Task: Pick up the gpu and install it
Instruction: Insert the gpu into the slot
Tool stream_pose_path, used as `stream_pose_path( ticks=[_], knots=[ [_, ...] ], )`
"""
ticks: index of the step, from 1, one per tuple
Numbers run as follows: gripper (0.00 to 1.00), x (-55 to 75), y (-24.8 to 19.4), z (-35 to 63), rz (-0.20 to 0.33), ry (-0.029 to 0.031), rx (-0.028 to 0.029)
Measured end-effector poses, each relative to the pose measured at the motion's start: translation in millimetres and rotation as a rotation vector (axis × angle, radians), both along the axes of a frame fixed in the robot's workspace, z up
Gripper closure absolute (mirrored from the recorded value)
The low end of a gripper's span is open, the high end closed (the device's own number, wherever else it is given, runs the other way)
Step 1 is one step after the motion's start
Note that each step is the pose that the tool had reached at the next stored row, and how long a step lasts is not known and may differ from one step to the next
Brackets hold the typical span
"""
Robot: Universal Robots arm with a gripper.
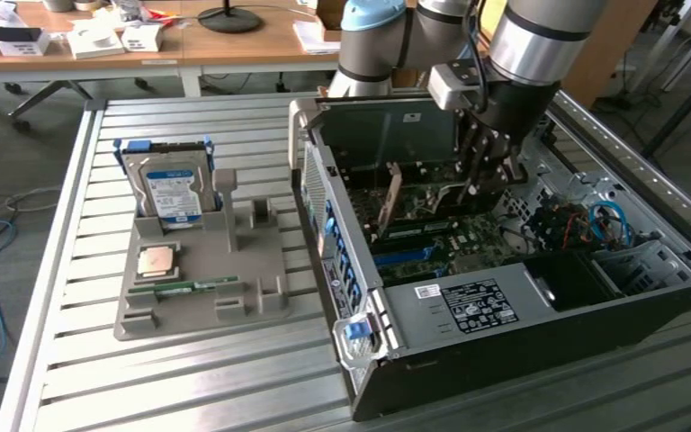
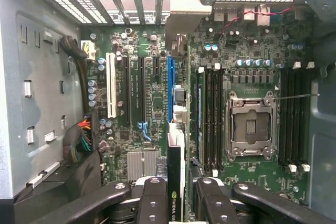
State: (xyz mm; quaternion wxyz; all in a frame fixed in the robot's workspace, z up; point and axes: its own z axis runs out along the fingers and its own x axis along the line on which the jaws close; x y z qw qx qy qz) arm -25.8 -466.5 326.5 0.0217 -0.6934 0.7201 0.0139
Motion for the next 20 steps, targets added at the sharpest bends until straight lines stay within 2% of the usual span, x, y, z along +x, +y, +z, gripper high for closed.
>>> stream_pose_path(
  ticks=[9,17,20],
  knots=[
    [0.74,-0.3,0.0,-3.0,0.018,0.0001,-0.0002],
    [0.74,-1.1,0.0,-11.4,0.029,0.0001,-0.0004],
    [0.74,-1.1,0.0,-11.7,0.030,0.0002,-0.0006]
  ],
)
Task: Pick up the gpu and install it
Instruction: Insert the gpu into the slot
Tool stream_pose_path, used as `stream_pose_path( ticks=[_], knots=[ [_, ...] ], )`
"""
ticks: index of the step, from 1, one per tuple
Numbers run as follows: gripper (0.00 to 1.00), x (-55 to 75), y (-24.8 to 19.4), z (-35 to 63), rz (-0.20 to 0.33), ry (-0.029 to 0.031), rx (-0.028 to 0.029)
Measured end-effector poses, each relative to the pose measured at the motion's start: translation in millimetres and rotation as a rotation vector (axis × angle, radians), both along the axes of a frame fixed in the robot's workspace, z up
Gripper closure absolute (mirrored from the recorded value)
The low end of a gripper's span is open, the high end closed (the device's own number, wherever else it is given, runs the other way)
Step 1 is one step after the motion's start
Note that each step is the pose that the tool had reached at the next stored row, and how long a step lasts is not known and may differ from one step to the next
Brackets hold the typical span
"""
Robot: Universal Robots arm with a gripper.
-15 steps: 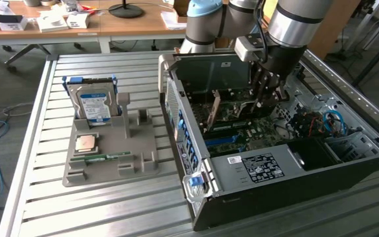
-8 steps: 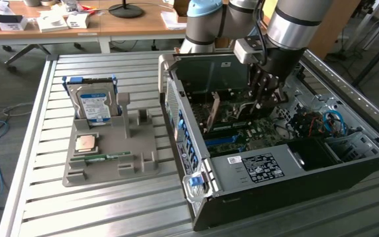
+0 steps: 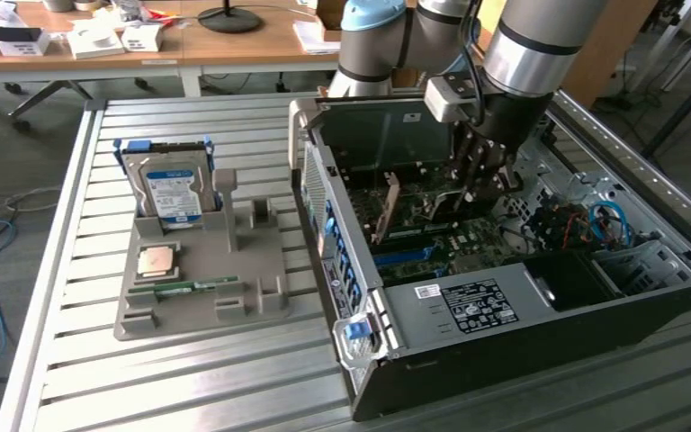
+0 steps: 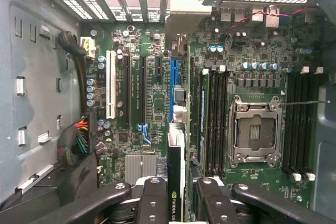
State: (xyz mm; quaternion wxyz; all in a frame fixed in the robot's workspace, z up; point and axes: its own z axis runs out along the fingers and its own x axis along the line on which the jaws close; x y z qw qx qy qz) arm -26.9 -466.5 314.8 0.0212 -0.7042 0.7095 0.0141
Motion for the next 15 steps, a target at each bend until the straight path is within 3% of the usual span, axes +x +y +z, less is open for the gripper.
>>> stream_pose_path(
  ticks=[6,15],
  knots=[
    [0.74,-6.7,0.5,-1.2,0.000,-0.0002,0.0004],
    [0.74,-8.4,0.6,-11.5,0.000,0.0000,0.0002]
  ],
)
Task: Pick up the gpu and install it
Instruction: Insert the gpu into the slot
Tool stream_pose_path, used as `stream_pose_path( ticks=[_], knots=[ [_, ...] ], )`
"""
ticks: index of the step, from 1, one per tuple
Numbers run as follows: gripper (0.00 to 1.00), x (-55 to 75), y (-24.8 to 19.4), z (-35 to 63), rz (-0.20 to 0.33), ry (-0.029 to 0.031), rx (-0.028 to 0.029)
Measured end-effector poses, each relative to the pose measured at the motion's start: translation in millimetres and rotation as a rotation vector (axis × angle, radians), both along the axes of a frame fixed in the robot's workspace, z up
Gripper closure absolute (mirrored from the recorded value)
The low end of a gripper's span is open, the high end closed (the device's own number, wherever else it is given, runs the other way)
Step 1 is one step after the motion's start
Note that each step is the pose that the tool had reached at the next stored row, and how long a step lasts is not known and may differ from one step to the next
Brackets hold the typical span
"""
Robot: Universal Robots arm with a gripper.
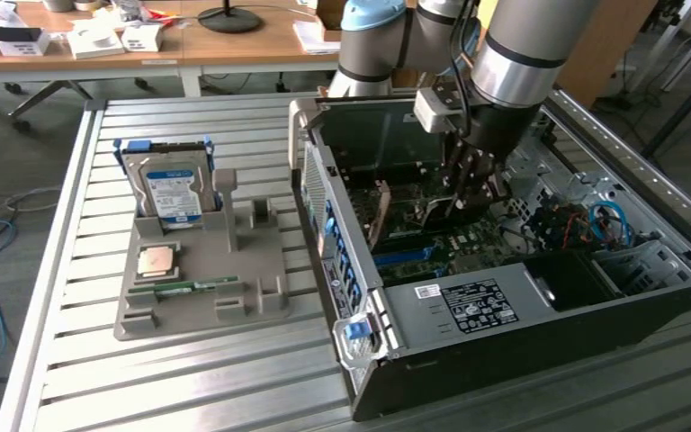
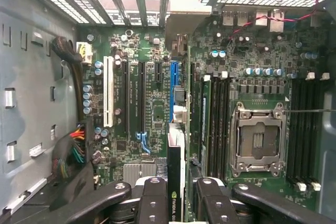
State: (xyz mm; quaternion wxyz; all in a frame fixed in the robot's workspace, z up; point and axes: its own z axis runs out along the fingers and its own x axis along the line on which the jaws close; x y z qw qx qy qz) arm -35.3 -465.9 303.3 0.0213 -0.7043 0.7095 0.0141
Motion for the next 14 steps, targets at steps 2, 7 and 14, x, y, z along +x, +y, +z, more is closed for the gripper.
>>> stream_pose_path(
  ticks=[2,7,14],
  knots=[
    [0.74,0.0,0.0,0.0,0.000,0.0000,-0.0001],
    [0.74,-4.3,0.1,-0.7,0.000,-0.0001,0.0000],
    [0.74,-5.4,0.2,-10.0,0.000,-0.0001,0.0000]
  ],
)
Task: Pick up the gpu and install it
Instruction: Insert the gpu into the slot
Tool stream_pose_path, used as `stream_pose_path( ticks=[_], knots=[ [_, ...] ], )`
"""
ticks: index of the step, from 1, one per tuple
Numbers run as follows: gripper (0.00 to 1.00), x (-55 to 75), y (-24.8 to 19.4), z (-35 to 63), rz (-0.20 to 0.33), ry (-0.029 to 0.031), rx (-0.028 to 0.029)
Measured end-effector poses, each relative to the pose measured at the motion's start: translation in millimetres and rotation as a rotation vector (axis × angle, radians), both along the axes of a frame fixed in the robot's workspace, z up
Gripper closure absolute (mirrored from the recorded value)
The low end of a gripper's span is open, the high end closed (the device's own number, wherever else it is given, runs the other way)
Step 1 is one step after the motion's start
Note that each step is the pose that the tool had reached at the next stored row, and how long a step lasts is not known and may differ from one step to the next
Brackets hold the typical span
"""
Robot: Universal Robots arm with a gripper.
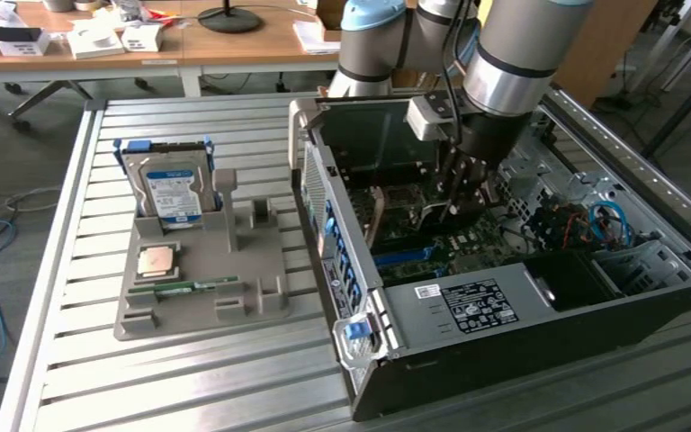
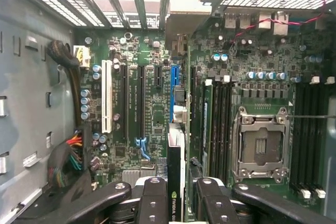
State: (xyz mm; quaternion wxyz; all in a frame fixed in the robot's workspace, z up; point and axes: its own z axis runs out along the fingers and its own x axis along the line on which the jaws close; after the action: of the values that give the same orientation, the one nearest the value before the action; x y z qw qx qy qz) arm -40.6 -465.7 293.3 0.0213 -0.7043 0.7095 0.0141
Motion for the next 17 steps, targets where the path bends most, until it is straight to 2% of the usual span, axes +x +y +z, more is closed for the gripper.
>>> stream_pose_path(
  ticks=[3,17],
  knots=[
    [0.74,-0.2,0.0,-3.9,0.000,0.0000,0.0000],
    [0.74,-7.5,-0.8,-6.3,0.001,-0.0001,-0.0011]
  ],
)
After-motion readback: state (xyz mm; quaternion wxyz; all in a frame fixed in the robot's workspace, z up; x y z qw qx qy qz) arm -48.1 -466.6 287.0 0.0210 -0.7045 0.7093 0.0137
